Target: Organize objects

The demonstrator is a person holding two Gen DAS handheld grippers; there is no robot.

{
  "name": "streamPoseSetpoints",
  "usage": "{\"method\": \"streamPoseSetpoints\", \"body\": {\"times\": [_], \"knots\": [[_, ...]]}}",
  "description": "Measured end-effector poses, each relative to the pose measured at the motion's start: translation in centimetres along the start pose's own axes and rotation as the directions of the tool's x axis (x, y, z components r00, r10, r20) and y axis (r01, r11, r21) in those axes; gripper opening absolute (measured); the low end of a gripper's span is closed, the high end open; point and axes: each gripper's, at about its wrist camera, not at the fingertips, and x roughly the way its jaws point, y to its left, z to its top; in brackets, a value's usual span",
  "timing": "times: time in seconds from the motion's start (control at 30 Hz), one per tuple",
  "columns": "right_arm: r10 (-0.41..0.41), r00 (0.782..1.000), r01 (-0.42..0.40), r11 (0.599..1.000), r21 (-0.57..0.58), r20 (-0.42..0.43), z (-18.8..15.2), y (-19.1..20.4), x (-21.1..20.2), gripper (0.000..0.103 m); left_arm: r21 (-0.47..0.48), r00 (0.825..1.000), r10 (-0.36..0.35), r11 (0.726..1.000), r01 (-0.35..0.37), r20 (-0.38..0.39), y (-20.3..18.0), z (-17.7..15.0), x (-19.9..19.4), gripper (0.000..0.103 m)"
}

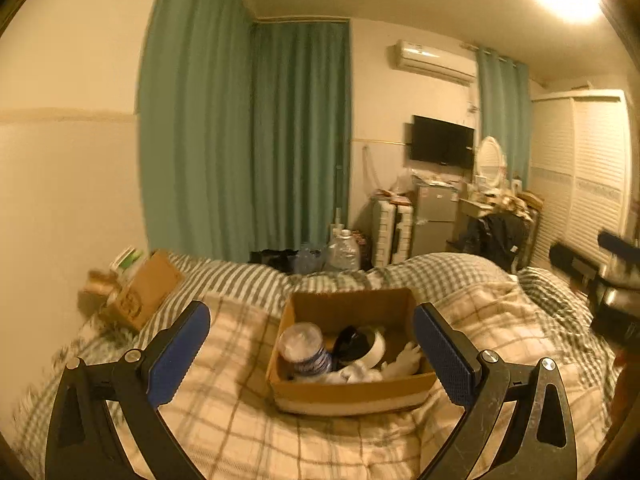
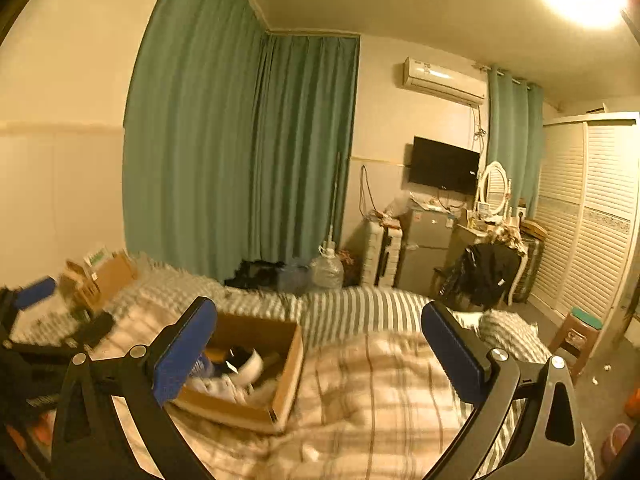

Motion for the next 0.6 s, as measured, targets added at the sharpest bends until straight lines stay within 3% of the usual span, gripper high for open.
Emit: {"method": "streamPoseSetpoints", "body": {"times": [0.23,0.4,0.6], "knots": [[0.026,0.994,-0.028,0.999,-0.02,-0.102,-7.9,1.7,5.0,0.103,-0.021,0.998,0.022,1.0,-0.023,-0.054,0.6,-4.5,2.5,0.103],[0.033,0.991,-0.035,0.999,-0.018,-0.129,-8.7,2.1,6.3,0.103,-0.014,0.995,0.031,0.999,-0.032,-0.094,0.7,-5.9,3.7,0.103],[0.029,0.99,-0.031,0.999,-0.014,-0.14,-8.9,2.1,6.3,0.103,-0.027,0.995,0.033,0.999,-0.036,-0.089,1.0,-5.9,3.5,0.103]]}}
